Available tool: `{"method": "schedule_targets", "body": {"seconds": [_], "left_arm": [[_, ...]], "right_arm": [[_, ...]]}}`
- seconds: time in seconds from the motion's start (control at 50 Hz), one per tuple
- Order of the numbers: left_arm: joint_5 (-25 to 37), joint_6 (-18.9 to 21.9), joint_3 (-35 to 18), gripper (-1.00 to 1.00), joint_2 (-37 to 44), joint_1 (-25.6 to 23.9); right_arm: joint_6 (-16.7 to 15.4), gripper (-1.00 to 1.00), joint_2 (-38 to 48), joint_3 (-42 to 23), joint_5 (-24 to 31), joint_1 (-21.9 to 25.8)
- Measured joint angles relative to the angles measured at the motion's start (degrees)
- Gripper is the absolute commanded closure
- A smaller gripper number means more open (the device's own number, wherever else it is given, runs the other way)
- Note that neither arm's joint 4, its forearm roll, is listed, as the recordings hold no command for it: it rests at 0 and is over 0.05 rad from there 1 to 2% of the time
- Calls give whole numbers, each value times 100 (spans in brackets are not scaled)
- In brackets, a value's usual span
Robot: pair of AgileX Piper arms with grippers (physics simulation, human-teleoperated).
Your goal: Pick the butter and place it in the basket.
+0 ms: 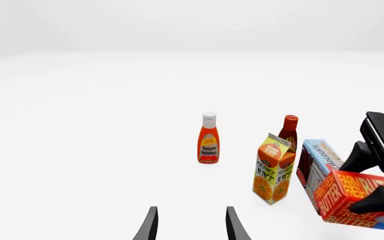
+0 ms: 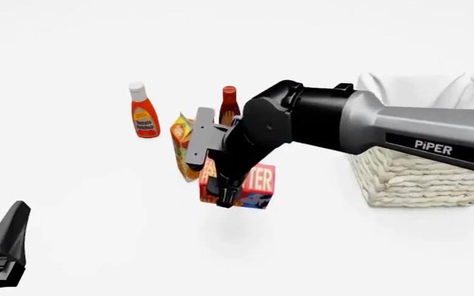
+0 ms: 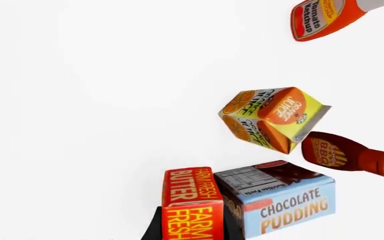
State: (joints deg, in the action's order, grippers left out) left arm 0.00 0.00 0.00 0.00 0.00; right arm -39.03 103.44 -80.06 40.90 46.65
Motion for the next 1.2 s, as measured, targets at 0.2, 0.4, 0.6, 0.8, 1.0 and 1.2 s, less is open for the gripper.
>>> {"method": "schedule_targets", "body": {"seconds": [0.2, 0.4, 0.6, 0.8, 1.0, 1.2], "left_arm": [[0, 0, 0, -100, 0, 0], [0, 0, 0, -100, 0, 0], [0, 0, 0, -100, 0, 0], [0, 0, 0, -100, 0, 0], [0, 0, 0, -100, 0, 0], [0, 0, 0, -100, 0, 0]], "right_arm": [[130, 100, -163, -64, 116, -66], [277, 100, -338, -117, 201, -142], [489, 100, -463, -293, 312, -181], [692, 100, -570, -376, 338, -244], [845, 100, -741, -413, 294, -381], [983, 100, -958, -437, 255, -548]]}}
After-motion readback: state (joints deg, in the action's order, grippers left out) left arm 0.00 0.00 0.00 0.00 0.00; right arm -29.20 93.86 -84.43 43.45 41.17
